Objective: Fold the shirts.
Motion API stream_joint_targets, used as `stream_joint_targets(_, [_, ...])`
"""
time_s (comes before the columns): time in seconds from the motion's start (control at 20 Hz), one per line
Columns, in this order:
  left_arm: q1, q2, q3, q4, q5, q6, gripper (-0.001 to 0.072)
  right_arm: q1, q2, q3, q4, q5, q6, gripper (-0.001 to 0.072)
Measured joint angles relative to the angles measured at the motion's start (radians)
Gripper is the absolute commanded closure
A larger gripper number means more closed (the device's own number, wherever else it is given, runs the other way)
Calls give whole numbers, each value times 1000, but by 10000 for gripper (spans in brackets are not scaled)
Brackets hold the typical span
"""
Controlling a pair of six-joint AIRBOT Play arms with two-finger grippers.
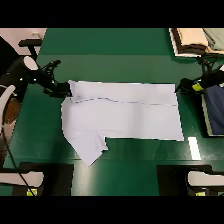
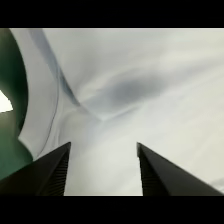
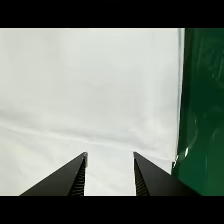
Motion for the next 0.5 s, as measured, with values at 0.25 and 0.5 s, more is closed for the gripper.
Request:
stream_joint_targets(0.25, [0,285,-277,64,-27,-40,207,-34,192,-100,20,45,-21,365])
stream_joint_targets(0.5, [0,548,-652,-3,-39,-105,207,-29,351,-235,27,-26,-33,367])
